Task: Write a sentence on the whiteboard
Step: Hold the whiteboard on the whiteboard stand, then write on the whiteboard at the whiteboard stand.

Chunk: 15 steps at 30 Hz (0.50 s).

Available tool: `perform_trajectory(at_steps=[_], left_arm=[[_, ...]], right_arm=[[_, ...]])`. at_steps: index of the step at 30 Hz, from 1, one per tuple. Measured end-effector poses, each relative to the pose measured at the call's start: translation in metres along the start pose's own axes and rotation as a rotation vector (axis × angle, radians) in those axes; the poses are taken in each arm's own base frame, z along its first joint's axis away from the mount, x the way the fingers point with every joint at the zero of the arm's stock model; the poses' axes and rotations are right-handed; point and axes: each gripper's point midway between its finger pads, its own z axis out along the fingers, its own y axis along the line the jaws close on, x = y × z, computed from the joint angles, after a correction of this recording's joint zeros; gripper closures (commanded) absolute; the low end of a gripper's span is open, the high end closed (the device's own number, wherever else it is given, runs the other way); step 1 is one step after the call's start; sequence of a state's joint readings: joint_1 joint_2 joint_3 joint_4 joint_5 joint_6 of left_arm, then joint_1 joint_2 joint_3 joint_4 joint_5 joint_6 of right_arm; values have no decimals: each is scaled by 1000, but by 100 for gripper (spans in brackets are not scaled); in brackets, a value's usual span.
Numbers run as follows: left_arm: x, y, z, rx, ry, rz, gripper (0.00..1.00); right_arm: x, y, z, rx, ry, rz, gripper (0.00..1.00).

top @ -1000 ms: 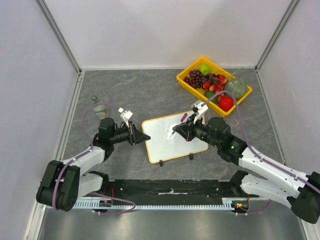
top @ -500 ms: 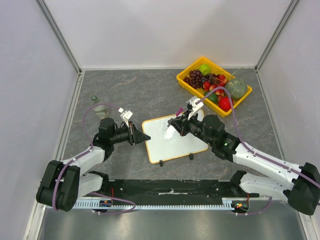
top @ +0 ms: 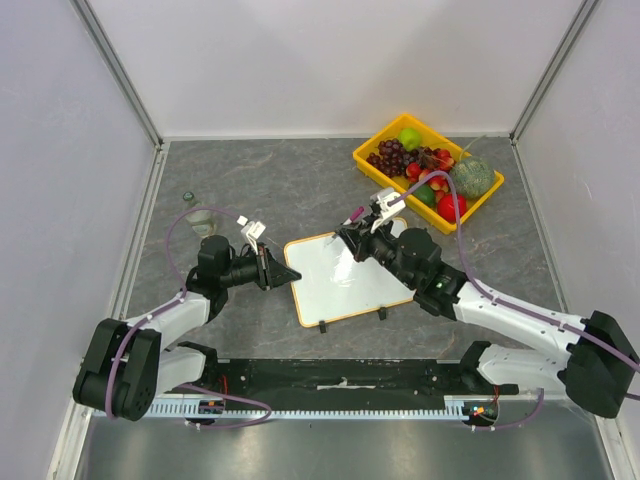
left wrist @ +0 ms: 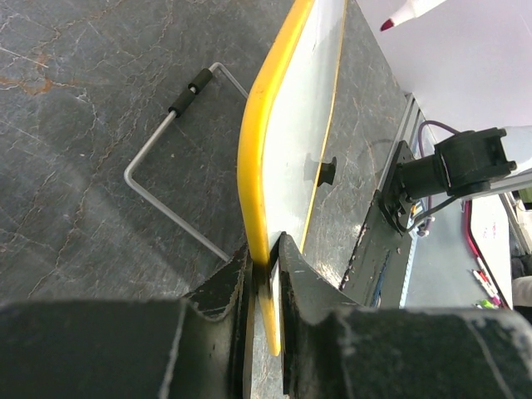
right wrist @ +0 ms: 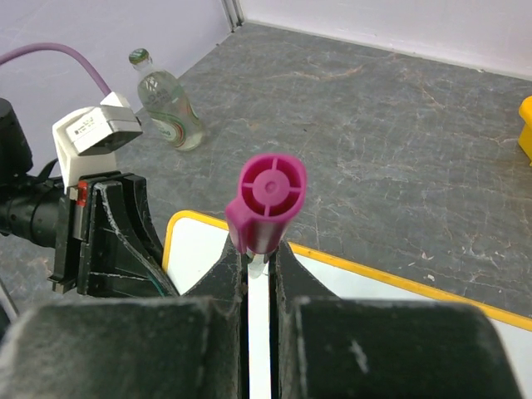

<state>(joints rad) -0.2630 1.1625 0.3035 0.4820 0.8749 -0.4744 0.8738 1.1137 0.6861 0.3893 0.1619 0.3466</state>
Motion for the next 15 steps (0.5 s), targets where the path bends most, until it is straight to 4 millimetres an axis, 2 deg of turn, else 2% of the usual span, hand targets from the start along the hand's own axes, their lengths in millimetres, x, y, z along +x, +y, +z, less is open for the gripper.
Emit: perform_trajectory(at_steps=[7, 15], left_arm=[[0, 1, 0, -1, 2, -5, 98], [1, 1, 0, -1, 2, -7, 98]], right_arm=[[13, -2, 9, 10, 21, -8, 100], [7, -3, 15, 20, -15, -2, 100]])
